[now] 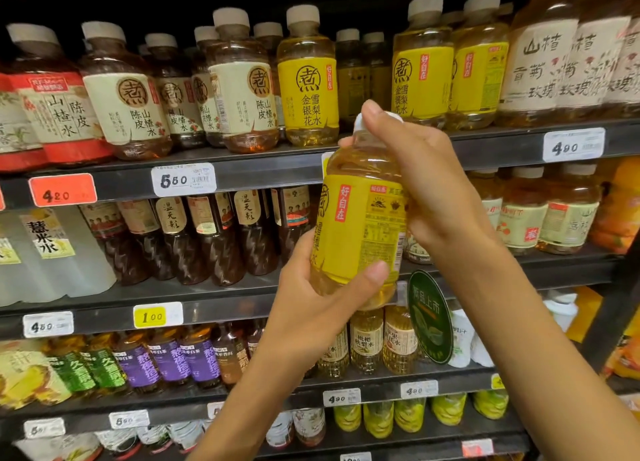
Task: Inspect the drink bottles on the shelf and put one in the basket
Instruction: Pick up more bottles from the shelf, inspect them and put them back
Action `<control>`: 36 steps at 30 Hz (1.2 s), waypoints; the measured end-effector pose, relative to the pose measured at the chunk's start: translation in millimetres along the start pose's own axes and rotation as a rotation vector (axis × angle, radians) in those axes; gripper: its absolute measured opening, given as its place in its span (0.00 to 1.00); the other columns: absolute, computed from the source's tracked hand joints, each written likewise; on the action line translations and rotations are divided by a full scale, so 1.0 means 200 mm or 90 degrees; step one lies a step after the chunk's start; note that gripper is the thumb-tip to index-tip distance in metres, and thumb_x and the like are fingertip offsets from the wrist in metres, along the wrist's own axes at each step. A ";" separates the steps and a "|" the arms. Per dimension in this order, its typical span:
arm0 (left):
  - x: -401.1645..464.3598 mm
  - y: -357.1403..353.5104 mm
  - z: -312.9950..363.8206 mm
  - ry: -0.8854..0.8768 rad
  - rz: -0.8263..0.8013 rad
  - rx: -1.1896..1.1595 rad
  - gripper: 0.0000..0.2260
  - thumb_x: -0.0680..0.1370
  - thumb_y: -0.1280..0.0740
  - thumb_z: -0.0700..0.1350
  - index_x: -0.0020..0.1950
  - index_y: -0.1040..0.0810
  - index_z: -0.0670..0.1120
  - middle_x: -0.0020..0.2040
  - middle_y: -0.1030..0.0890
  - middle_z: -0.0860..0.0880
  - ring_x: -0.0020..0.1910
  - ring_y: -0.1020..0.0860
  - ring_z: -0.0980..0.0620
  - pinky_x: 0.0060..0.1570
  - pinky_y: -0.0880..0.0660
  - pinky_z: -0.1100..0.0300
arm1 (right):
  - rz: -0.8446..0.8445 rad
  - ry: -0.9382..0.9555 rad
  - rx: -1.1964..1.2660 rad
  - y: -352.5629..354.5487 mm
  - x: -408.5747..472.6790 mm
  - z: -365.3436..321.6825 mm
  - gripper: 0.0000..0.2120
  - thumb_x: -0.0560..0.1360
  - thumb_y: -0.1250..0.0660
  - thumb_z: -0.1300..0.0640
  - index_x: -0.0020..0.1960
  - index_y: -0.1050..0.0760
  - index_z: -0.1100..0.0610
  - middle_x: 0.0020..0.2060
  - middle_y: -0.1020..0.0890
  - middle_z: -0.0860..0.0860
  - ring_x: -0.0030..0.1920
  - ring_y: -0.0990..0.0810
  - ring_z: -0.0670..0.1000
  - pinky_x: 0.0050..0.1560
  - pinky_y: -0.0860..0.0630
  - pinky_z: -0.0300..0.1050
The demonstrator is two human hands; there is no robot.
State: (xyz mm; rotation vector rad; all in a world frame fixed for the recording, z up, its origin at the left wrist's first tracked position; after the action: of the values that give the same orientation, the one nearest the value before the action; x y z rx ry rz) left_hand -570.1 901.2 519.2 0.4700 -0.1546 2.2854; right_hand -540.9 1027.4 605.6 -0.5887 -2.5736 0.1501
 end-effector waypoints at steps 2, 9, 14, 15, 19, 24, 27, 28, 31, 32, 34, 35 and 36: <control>0.00 -0.01 -0.02 0.020 -0.009 -0.023 0.28 0.65 0.24 0.56 0.62 0.25 0.49 0.51 0.15 0.54 0.49 0.17 0.57 0.43 0.22 0.69 | -0.018 -0.017 -0.037 0.00 0.01 -0.01 0.13 0.78 0.35 0.49 0.49 0.22 0.59 0.41 0.17 0.55 0.38 0.18 0.50 0.37 0.21 0.40; 0.00 -0.03 -0.03 0.110 -0.113 -0.447 0.26 0.63 0.21 0.57 0.57 0.17 0.47 0.57 0.18 0.39 0.54 0.18 0.40 0.48 0.20 0.48 | -0.134 -0.135 0.025 0.04 0.07 0.04 0.15 0.78 0.39 0.48 0.54 0.22 0.57 0.47 0.22 0.58 0.47 0.24 0.55 0.49 0.26 0.47; 0.00 -0.09 -0.02 0.173 -0.215 -0.622 0.35 0.69 0.25 0.58 0.66 0.27 0.36 0.58 0.21 0.33 0.54 0.19 0.38 0.48 0.20 0.48 | -0.159 -0.171 0.210 -0.03 0.11 0.12 0.13 0.72 0.35 0.50 0.49 0.19 0.57 0.45 0.17 0.55 0.54 0.21 0.56 0.57 0.23 0.50; 0.00 -0.09 -0.03 0.173 -0.215 -0.613 0.35 0.69 0.26 0.58 0.66 0.27 0.36 0.58 0.21 0.33 0.55 0.20 0.37 0.50 0.20 0.48 | -0.156 -0.163 0.213 -0.03 0.11 0.12 0.12 0.73 0.35 0.51 0.46 0.18 0.57 0.44 0.17 0.55 0.53 0.20 0.56 0.55 0.22 0.50; 0.05 -0.03 -0.06 0.168 -0.162 -0.500 0.39 0.67 0.26 0.61 0.71 0.31 0.41 0.63 0.24 0.32 0.62 0.24 0.35 0.56 0.23 0.44 | -0.106 -0.125 0.178 0.00 0.13 0.08 0.09 0.77 0.36 0.54 0.45 0.20 0.58 0.40 0.17 0.53 0.44 0.19 0.52 0.48 0.20 0.47; 0.08 0.05 -0.03 0.084 -0.114 -0.232 0.36 0.69 0.30 0.65 0.70 0.29 0.45 0.65 0.22 0.42 0.64 0.24 0.42 0.58 0.23 0.49 | -0.044 0.006 0.018 0.03 0.11 -0.02 0.07 0.78 0.35 0.56 0.51 0.22 0.59 0.40 0.15 0.52 0.39 0.16 0.48 0.38 0.20 0.40; 0.08 0.02 -0.05 0.082 -0.090 -0.133 0.38 0.62 0.27 0.68 0.66 0.27 0.50 0.60 0.18 0.49 0.60 0.20 0.49 0.59 0.23 0.56 | -0.020 0.043 -0.031 0.01 0.10 -0.01 0.06 0.77 0.33 0.56 0.52 0.21 0.56 0.44 0.15 0.54 0.43 0.16 0.50 0.42 0.20 0.42; 0.08 0.01 -0.05 0.079 -0.083 -0.126 0.36 0.62 0.26 0.68 0.64 0.25 0.51 0.59 0.18 0.49 0.59 0.20 0.50 0.58 0.23 0.57 | -0.020 0.048 -0.040 0.01 0.10 -0.01 0.06 0.77 0.32 0.55 0.52 0.21 0.55 0.46 0.15 0.55 0.44 0.16 0.51 0.45 0.19 0.44; 0.08 0.01 -0.05 0.075 -0.087 -0.173 0.31 0.63 0.25 0.65 0.61 0.21 0.50 0.58 0.17 0.47 0.58 0.19 0.47 0.53 0.21 0.57 | -0.059 0.032 -0.061 0.01 0.10 -0.02 0.09 0.77 0.33 0.50 0.51 0.20 0.54 0.48 0.15 0.55 0.48 0.16 0.53 0.51 0.20 0.48; 0.08 0.01 -0.05 0.087 -0.096 -0.218 0.30 0.63 0.25 0.64 0.59 0.19 0.51 0.58 0.17 0.46 0.57 0.19 0.45 0.51 0.20 0.55 | -0.080 0.017 -0.050 0.01 0.11 -0.02 0.11 0.77 0.34 0.49 0.50 0.19 0.55 0.48 0.15 0.55 0.48 0.16 0.53 0.51 0.20 0.47; 0.07 0.00 -0.05 0.128 -0.120 -0.343 0.28 0.62 0.22 0.62 0.57 0.17 0.50 0.58 0.18 0.42 0.55 0.18 0.40 0.47 0.19 0.50 | -0.104 -0.018 -0.002 0.02 0.12 0.00 0.15 0.77 0.36 0.48 0.53 0.20 0.58 0.49 0.16 0.56 0.48 0.17 0.53 0.53 0.22 0.48; 0.06 -0.02 -0.05 0.148 -0.140 -0.410 0.29 0.62 0.22 0.60 0.58 0.18 0.48 0.58 0.18 0.39 0.53 0.18 0.38 0.44 0.19 0.49 | -0.113 -0.037 0.028 0.02 0.12 0.02 0.16 0.78 0.37 0.49 0.56 0.21 0.60 0.50 0.18 0.58 0.49 0.19 0.53 0.54 0.23 0.49; 0.05 -0.03 -0.04 0.168 -0.165 -0.466 0.31 0.62 0.22 0.59 0.60 0.19 0.45 0.57 0.19 0.37 0.52 0.18 0.37 0.42 0.19 0.48 | -0.128 -0.060 0.060 0.01 0.12 0.04 0.17 0.78 0.38 0.49 0.58 0.23 0.61 0.52 0.19 0.58 0.50 0.20 0.54 0.56 0.24 0.50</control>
State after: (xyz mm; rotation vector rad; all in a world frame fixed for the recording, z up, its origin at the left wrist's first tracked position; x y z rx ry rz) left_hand -574.4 914.4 515.8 -0.1834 -0.7165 1.8453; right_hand -562.3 1039.1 608.5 -0.2922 -2.6800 0.2347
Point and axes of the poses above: each hand's wrist, its own x-axis towards the middle knuckle, its own y-axis out of the back of the hand, z = x × y, the point moved 4 cm from there along x, towards the middle knuckle
